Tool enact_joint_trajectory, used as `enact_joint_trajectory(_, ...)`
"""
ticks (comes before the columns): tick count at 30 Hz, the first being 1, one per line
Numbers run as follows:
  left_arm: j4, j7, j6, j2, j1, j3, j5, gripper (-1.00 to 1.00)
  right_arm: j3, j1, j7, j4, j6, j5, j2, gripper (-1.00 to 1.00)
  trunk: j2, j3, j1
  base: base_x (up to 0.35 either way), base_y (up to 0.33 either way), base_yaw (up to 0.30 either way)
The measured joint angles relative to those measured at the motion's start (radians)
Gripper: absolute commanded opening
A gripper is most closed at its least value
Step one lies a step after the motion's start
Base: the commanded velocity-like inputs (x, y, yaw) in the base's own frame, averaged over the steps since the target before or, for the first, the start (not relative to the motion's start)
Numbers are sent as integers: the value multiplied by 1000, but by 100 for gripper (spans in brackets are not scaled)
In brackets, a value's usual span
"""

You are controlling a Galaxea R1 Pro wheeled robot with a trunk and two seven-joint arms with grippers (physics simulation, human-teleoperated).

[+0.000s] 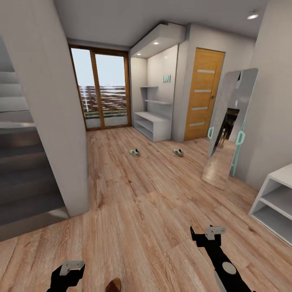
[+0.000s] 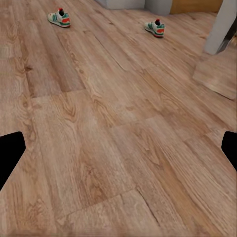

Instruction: Pick up the two gym shoes and the two sandals from the corridor floor and place them onto the hallstand (shoe rack) in the corridor, making sure they are on the rack and not on the floor. Arrange them so the two gym shoes are next to each other and the two sandals are next to each other.

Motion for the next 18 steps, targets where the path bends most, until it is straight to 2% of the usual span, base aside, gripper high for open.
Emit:
enact_joint_trajectory(5, -1, -12, 2, 2, -2, 0, -1, 100, 7, -2, 0, -15, 25, 4, 1, 100, -35, -16, 19, 0, 0, 0)
enact_joint_trajectory(10, -5, -58, 5, 4, -3, -1, -11, 100, 10, -9, 0, -67, 79, 6, 1, 100, -70, -31, 38, 0, 0, 0)
enact_joint_trajectory(18, -11, -153, 10, 6, -5, 0, -78, 100, 11, -18, 1, -182, 209, 4, 0, 100, -126, -56, 69, 0, 0, 0)
